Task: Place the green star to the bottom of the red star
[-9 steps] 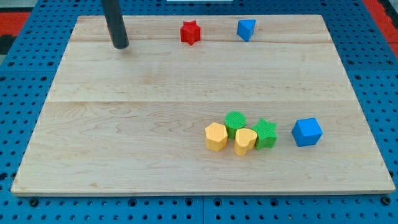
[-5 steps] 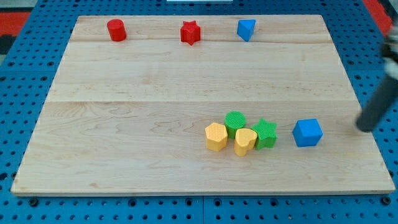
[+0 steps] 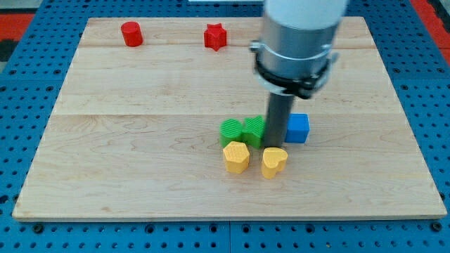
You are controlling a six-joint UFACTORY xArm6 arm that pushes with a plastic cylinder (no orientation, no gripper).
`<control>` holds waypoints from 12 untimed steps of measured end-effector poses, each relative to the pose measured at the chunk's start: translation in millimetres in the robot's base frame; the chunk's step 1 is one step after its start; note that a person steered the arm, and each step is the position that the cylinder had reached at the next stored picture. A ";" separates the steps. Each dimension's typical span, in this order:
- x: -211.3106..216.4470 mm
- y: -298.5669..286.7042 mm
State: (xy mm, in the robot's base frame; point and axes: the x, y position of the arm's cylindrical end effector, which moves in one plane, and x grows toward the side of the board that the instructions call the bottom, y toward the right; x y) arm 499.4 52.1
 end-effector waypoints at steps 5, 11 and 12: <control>-55.0 -80.2; -143.5 -78.5; -135.9 -55.8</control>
